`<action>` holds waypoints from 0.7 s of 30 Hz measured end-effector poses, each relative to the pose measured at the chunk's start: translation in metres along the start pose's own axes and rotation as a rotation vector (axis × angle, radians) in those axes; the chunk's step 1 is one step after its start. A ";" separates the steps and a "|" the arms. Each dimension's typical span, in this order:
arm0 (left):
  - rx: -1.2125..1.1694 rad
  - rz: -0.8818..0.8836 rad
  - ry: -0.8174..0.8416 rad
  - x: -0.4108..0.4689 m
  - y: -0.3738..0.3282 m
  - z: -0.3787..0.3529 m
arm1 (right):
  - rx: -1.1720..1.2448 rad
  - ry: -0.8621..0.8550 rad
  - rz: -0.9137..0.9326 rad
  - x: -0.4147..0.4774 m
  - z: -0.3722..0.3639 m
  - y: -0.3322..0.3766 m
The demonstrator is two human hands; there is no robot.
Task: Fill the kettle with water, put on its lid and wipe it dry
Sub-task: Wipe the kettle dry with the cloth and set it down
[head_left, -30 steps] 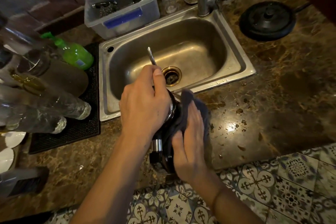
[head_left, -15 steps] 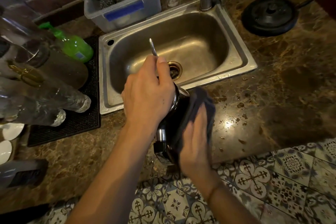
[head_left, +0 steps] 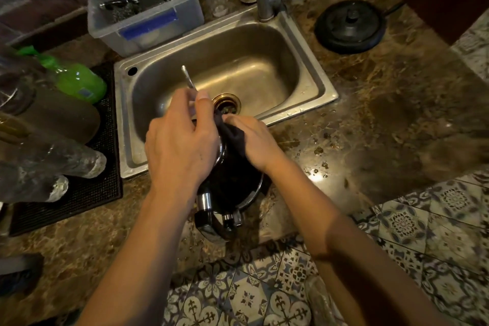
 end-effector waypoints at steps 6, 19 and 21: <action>0.034 0.022 -0.021 -0.003 -0.002 0.001 | 0.357 -0.164 -0.334 -0.056 -0.007 -0.013; 0.038 0.005 -0.067 -0.006 -0.006 0.006 | 0.965 -0.213 -0.584 -0.175 -0.039 0.037; 0.024 0.002 -0.075 -0.008 -0.007 0.008 | 1.119 -0.184 -0.710 -0.184 -0.037 0.038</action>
Point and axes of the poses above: each hand's wrist, its own x-axis towards the middle knuckle, its own z-axis out of the back of the hand, y = z × x, the point moved 8 cm from there along x, towards the middle knuckle
